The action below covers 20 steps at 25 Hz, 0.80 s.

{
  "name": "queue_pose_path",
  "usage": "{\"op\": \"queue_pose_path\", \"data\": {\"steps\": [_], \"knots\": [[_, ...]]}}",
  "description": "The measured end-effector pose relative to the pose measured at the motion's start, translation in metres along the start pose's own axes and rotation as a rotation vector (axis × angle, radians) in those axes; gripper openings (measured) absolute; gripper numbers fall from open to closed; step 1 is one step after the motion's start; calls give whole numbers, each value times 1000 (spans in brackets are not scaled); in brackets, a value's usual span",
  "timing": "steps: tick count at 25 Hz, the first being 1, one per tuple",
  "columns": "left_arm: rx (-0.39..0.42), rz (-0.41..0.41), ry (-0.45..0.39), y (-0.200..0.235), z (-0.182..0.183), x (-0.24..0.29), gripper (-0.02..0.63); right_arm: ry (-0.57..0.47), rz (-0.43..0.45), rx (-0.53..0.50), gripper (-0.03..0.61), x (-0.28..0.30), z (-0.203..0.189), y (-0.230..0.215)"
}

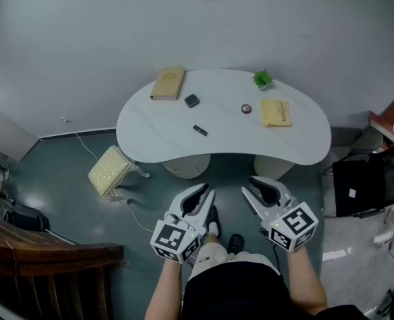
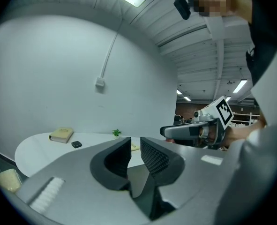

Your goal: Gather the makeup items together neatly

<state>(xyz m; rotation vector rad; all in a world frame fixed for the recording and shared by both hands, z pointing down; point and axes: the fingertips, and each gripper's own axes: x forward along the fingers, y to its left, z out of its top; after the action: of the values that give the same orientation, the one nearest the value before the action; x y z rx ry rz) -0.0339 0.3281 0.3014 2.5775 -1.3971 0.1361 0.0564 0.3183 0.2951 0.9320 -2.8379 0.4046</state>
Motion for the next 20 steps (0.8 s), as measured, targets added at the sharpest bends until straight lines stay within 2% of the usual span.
{"op": "queue_pose_path", "data": {"steps": [11, 20], "knots": [[46, -60, 25, 39, 10, 30, 152, 16, -31, -4, 150, 47, 20, -25], [54, -85, 10, 96, 31, 63, 189, 31, -65, -2, 179, 101, 40, -53]]}}
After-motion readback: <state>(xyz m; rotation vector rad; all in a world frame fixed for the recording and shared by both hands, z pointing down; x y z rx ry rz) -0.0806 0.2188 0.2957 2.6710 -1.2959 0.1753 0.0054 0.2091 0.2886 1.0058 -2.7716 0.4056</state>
